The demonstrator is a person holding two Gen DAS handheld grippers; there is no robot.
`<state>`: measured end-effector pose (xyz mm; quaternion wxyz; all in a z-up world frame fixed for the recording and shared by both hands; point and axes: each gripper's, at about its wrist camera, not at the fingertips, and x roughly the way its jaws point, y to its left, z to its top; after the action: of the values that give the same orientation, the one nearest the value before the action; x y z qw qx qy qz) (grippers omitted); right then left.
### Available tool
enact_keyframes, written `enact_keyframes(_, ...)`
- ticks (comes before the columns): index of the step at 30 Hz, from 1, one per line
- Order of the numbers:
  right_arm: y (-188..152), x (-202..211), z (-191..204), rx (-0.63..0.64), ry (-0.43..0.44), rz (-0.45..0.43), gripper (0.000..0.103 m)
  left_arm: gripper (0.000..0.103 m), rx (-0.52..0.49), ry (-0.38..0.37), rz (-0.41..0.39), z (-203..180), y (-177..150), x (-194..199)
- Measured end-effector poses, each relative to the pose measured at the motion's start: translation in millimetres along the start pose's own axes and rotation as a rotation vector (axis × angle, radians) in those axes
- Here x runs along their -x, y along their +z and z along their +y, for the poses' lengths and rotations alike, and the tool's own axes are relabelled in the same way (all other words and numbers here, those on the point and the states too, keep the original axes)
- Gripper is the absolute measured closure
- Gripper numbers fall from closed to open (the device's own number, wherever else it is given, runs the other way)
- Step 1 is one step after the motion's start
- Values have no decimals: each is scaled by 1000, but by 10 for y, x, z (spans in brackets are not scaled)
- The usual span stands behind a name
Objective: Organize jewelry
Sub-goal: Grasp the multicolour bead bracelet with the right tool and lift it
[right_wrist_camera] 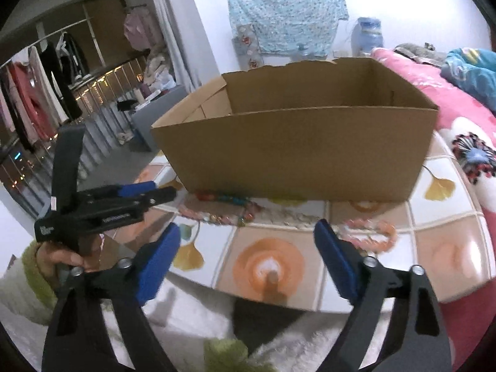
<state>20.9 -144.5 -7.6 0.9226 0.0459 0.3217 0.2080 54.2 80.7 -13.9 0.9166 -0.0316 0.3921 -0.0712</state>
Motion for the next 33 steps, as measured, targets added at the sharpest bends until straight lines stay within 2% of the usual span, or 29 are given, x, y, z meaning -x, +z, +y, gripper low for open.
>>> enact_keyframes(1, 18, -41, 13, -3, -3, 5, 31, 61, -19, 5, 12, -31, 15, -50)
enact_keyframes(3, 59, -161, 15, -20, 7, 30, 42, 64, -65, 6, 30, -113, 21, -137)
enact_keyframes(7, 96, -404, -9, -62, 1, 96, 57, 65, -143, 62, 59, -238, -21, -261)
enact_keyframes(9, 105, -494, -11, -71, -7, 122, 64, 65, -154, 59, 72, -259, -62, -256)
enact_keyframes(15, 107, -650, 46, -63, 3, 160, 73, 65, -183, 37, 86, -278, -159, -151)
enact_keyframes(20, 147, -779, 68, -63, 22, 184, 77, 66, -181, 19, 94, -254, -157, -153)
enact_keyframes(25, 189, -915, 121, -52, 23, 206, 79, 76, -185, 9, 88, -266, -149, -166)
enact_keyframes(27, 181, -963, 138, -44, 18, 222, 84, 79, -189, 7, 84, -278, -142, -175)
enact_keyframes(30, 155, -988, 152, -21, -1, 234, 89, 91, -194, 7, 75, -288, -138, -181)
enact_keyframes(33, 137, -995, 160, -13, -4, 240, 93, 95, -195, 7, 64, -287, -138, -187)
